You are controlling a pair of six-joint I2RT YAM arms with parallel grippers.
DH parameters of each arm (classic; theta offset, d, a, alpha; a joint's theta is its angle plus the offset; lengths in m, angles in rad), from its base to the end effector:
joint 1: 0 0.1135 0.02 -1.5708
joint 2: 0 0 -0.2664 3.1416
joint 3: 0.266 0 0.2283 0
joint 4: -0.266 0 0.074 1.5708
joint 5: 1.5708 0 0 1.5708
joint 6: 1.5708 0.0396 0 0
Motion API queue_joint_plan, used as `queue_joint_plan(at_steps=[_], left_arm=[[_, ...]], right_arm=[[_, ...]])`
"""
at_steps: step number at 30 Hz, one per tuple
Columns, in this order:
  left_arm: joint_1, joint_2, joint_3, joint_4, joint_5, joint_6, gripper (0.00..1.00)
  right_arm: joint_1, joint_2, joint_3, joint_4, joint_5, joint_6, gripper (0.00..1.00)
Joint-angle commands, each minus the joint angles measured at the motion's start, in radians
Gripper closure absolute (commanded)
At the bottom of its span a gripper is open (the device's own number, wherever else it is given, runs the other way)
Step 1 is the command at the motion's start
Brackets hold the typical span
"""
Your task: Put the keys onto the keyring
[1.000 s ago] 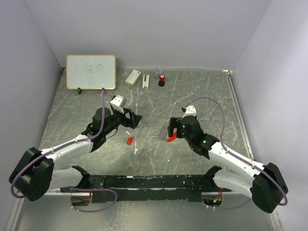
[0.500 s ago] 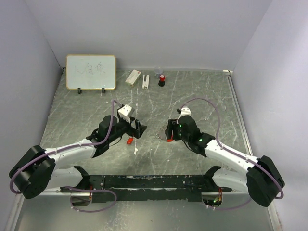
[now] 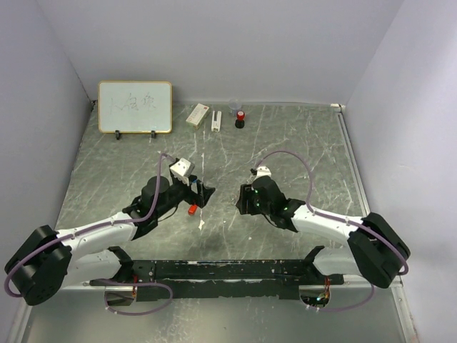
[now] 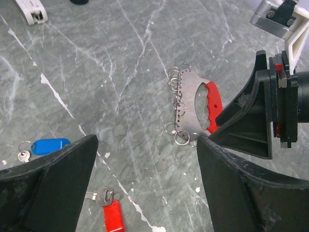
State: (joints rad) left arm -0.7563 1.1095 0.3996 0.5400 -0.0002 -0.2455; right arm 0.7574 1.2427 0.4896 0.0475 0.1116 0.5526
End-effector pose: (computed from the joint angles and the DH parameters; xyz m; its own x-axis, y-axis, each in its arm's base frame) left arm 0.1597 -0.1507 0.2348 -0.2860 -0.0643 -0.9561 0.6356 0.7339 -0.2395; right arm 0.1645 0.1494 0.1853 -0.7271 0.0304 -0.6858 -0.2814 0.8981 0.3381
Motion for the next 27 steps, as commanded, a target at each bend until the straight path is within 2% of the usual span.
queue_joint_plan(at_steps=[1,5,16,22,27], left_arm=[[-0.007,0.02,0.026,-0.015,-0.023,-0.022,0.1],[-0.008,0.03,0.021,0.004,-0.007,-0.03,0.15],[-0.008,0.024,0.019,-0.006,-0.026,-0.02,0.16],[-0.008,0.036,0.02,-0.005,-0.025,-0.018,0.17],[-0.008,0.029,0.016,0.0,-0.029,-0.016,0.17]], right_arm=[[0.008,0.046,-0.009,0.07,0.003,0.023,0.49],[0.008,0.086,-0.007,0.096,0.006,0.021,0.55],[0.009,0.173,0.015,0.143,0.003,0.019,0.63],[0.008,0.187,0.029,0.149,0.004,0.02,0.65],[0.008,0.136,0.022,0.15,0.027,0.032,0.64]])
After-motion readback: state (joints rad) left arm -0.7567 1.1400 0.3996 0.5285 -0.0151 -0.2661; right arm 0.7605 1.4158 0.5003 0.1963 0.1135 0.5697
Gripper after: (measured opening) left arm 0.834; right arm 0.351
